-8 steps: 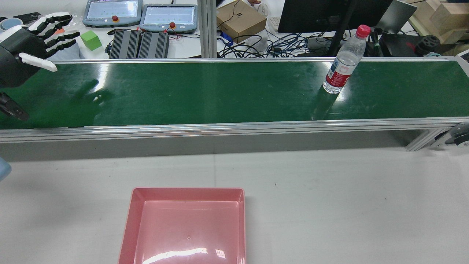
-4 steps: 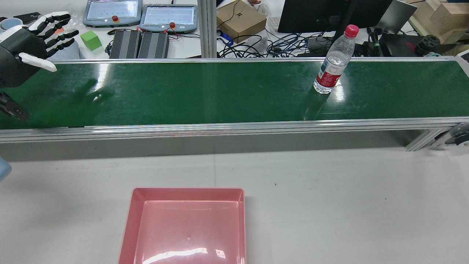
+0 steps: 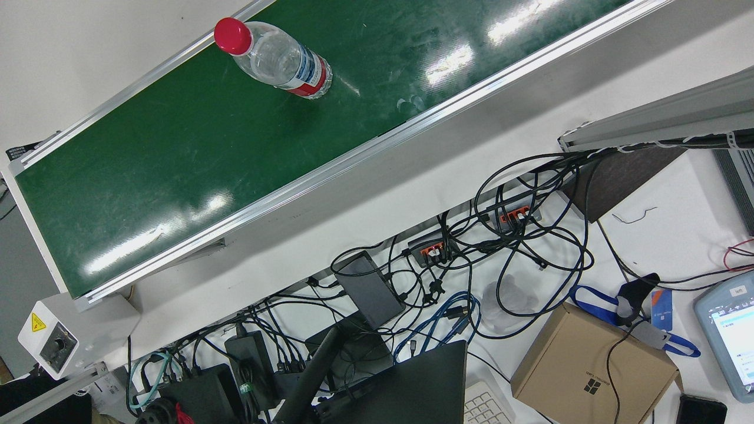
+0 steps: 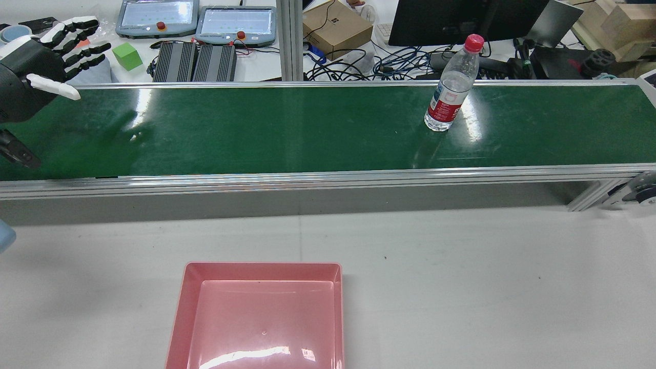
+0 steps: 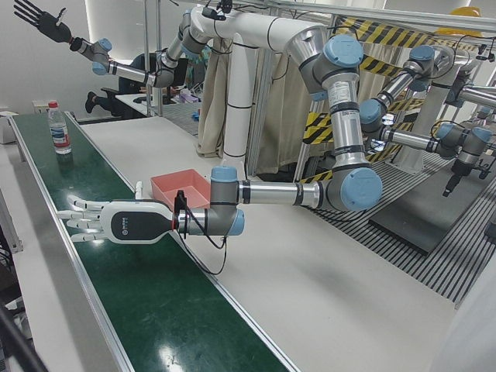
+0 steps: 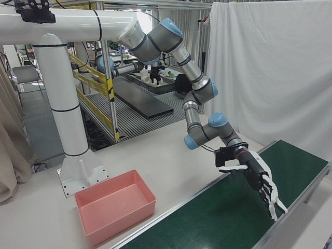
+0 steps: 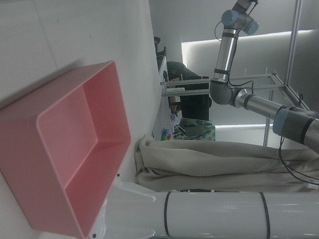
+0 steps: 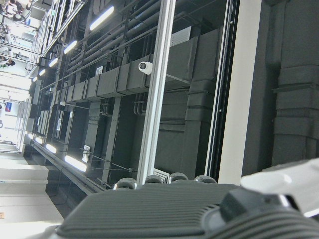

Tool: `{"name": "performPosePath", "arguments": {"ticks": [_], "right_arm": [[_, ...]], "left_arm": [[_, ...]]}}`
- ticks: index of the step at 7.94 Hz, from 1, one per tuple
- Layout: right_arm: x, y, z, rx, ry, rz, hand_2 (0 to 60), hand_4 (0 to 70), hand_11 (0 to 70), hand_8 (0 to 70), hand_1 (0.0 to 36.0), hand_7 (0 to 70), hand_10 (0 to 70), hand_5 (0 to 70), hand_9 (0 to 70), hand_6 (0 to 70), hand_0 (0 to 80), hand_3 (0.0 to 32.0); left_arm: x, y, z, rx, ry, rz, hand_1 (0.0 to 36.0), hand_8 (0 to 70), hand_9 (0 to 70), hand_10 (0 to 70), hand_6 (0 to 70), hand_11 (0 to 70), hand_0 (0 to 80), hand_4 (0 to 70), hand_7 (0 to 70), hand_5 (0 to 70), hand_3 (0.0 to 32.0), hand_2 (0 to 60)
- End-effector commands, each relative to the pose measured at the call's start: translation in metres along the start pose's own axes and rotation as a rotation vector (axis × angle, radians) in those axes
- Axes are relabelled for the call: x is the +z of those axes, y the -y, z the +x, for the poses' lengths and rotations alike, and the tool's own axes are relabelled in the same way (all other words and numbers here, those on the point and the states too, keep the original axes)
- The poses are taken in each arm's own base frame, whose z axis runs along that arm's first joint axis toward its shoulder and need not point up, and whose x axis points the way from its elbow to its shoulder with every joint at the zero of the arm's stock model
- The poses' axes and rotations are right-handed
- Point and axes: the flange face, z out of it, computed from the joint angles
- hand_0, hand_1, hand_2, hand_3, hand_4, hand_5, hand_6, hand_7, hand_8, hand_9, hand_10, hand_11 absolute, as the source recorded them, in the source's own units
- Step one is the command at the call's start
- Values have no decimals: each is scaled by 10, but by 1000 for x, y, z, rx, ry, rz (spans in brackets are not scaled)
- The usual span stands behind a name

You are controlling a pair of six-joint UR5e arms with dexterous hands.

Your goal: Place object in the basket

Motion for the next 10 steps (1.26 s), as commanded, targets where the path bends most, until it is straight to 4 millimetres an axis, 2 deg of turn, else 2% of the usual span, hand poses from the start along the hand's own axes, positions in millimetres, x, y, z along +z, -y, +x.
{"name": "performPosePath", "arguments": {"ticks": [1,2,10], "right_arm": [[0,0,0,0,0,0,0,0,0,0,0,0,0,0,0,0,0,0],[0,0,1,1,-1,0,0,0,0,0,0,0,0,0,0,0,0,0],[0,0,0,0,0,0,0,0,0,0,0,0,0,0,0,0,0,0]], "left_arm": [[1,-1,-1,-1,0,-1,123,119,125,43,60,81,595,11,23,254,94,0],[1,-1,-1,-1,0,-2,124,132,133,48,68,88,594,25,27,259,86,0],[4,-4,1,-3,-4,-8,126,125,125,46,65,86,594,15,26,257,90,0]]}}
